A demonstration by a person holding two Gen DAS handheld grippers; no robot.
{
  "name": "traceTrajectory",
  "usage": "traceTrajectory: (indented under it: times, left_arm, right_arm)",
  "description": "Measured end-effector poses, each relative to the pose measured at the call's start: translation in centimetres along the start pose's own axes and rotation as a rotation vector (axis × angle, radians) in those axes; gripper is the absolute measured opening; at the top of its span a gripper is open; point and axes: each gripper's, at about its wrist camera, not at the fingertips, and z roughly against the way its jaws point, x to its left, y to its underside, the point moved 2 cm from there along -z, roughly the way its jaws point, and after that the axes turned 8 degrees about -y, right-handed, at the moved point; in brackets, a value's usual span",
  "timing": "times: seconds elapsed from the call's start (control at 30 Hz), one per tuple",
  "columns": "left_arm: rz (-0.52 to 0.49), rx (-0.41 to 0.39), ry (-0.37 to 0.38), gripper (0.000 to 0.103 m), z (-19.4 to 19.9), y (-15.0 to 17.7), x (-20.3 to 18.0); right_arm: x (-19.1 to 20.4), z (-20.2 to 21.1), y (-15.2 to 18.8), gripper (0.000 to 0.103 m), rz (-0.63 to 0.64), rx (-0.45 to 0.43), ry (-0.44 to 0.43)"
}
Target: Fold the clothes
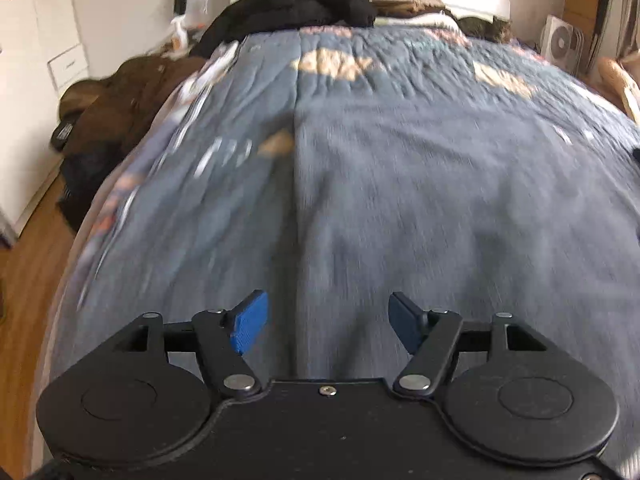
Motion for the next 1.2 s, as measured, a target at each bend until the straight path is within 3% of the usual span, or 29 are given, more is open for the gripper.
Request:
traceTrajectory:
  times: [0.13,0.37,0.63,0.77,0.83,0.87,0.9,0.97,1.2]
  left_arm:
    - [-0.010,0.044,-0.021,0.066,3.2,5.0,0.1]
    - [-0.210,0.012,-0.150,0.066,7.2,11.8,-1.1]
    - [-0.628,-0.147,-0.329,0.066,7.8,16.6,-5.0]
    - [-0.862,-0.218,-0.393,0.066,6.0,18.9,-7.6]
    - [-0.930,-0.229,-0.412,0.062,4.8,19.5,-8.4]
    - [-0.932,-0.216,-0.423,0.052,4.1,19.5,-8.5]
    - [-0.937,-0.205,-0.432,0.031,3.4,19.6,-8.5]
    - [-0.954,-0.194,-0.447,0.004,2.7,19.7,-8.2]
    - [-1.163,-0.347,-0.481,0.003,4.7,23.3,-6.4]
  right_arm:
    - [1.0,2.9,1.5,0.055,-0.006,-0.010,0.038]
    - [0.6,9.2,6.7,0.055,-0.031,-0.027,0.193]
    - [-0.3,13.7,10.6,0.055,-0.125,-0.090,0.237]
    - [-0.1,15.0,11.9,0.055,-0.139,-0.110,0.243]
    - [0.1,15.0,12.1,0.055,-0.138,-0.112,0.236]
    - [0.2,15.0,12.3,0.055,-0.140,-0.112,0.234]
    - [0.3,15.1,12.5,0.055,-0.140,-0.110,0.237]
    - [0.3,15.2,12.8,0.055,-0.142,-0.105,0.245]
    - [-0.4,16.2,13.4,0.055,-0.169,-0.106,0.256]
